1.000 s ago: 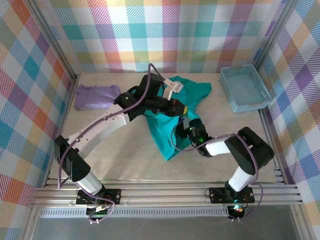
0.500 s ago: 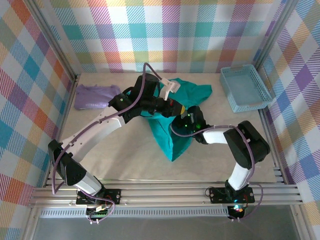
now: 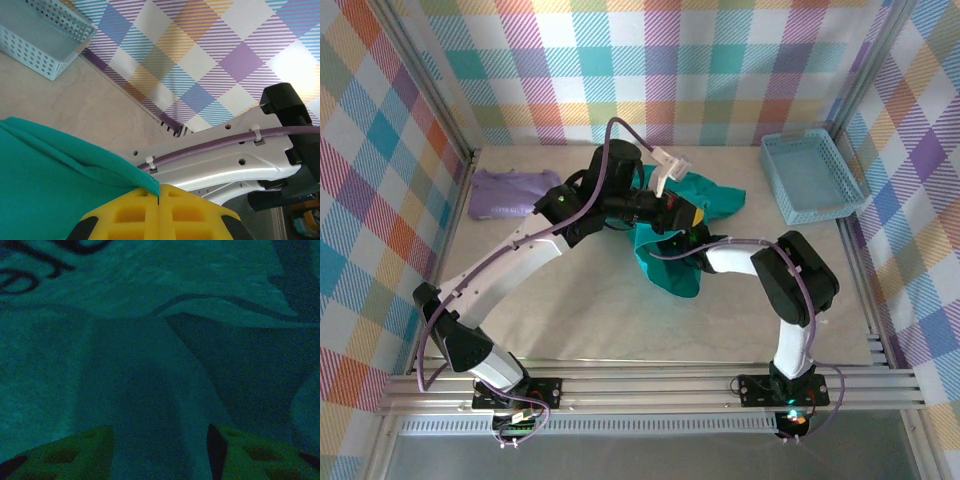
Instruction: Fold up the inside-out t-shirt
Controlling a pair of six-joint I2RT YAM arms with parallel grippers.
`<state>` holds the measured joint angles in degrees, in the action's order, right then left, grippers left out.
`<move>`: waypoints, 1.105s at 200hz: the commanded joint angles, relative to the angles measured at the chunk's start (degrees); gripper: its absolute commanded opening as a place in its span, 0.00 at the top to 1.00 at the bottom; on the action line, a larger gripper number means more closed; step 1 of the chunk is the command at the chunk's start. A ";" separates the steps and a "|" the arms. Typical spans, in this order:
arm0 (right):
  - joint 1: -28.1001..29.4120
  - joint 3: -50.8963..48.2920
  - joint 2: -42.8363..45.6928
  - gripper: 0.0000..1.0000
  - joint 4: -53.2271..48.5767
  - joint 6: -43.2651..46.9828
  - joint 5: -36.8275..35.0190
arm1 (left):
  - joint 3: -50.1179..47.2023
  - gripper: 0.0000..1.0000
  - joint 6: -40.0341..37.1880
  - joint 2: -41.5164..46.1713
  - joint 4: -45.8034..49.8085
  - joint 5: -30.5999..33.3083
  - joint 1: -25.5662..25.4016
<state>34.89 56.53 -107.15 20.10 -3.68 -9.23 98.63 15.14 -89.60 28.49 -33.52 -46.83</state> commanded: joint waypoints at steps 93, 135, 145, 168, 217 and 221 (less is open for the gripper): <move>-1.02 15.54 -5.77 0.28 -21.45 2.16 -6.05 | 12.92 1.00 -4.65 1.03 2.91 -3.79 -1.44; -3.32 12.56 -2.20 0.28 -22.24 5.37 2.32 | 9.55 1.00 -7.08 2.93 5.20 5.17 -1.36; -3.41 11.48 -0.98 0.29 -22.60 7.38 4.01 | 8.98 1.00 -7.64 2.93 5.90 7.03 -1.34; -3.89 8.51 1.81 0.29 -23.98 11.94 4.98 | 8.34 1.00 -8.91 3.34 7.91 12.62 -1.26; -7.54 5.89 5.30 0.30 -24.43 7.81 10.14 | 3.95 1.00 -10.80 7.27 7.85 15.35 -0.03; -7.55 6.14 5.08 0.30 -24.53 7.20 9.76 | 3.47 1.00 -10.89 7.65 7.55 14.92 0.04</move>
<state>28.40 61.84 -103.79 -3.42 5.32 -1.89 104.09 6.35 -86.13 36.18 -20.16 -47.42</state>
